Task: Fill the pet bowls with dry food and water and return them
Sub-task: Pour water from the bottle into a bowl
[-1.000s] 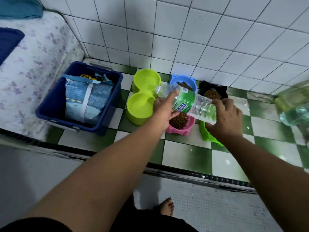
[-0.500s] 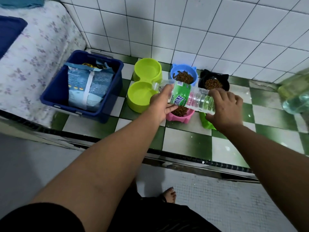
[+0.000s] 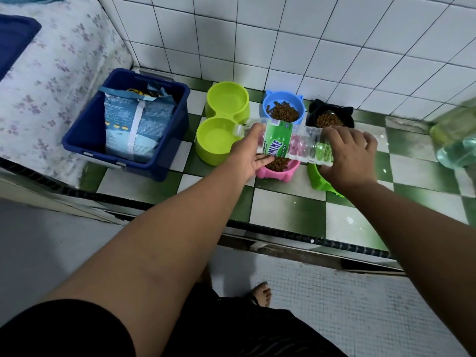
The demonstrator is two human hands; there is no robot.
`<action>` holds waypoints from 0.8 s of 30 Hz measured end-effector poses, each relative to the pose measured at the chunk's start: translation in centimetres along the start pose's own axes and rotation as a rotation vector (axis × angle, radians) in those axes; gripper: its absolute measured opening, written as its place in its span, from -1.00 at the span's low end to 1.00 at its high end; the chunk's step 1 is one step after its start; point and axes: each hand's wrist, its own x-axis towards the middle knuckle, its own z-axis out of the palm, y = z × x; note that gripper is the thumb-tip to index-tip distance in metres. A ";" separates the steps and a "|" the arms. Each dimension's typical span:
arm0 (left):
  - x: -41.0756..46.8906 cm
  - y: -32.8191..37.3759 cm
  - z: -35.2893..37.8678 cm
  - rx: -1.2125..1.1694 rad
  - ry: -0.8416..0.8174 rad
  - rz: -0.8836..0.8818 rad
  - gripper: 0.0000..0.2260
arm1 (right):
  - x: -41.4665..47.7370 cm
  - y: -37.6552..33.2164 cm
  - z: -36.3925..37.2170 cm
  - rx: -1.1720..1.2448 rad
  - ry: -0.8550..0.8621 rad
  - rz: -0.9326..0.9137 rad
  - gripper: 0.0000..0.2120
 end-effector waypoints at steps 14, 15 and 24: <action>0.3 -0.6 0.0 -0.026 -0.003 -0.005 -0.75 | -0.2 0.3 -0.2 -0.018 0.005 -0.022 -0.28; 0.3 -0.5 0.0 -0.026 -0.002 -0.003 -0.75 | -0.2 0.3 -0.2 -0.014 0.011 -0.022 -0.28; 0.1 -0.4 -0.1 -0.041 -0.016 -0.003 -0.78 | 0.0 0.1 -0.4 -0.011 0.021 -0.031 -0.26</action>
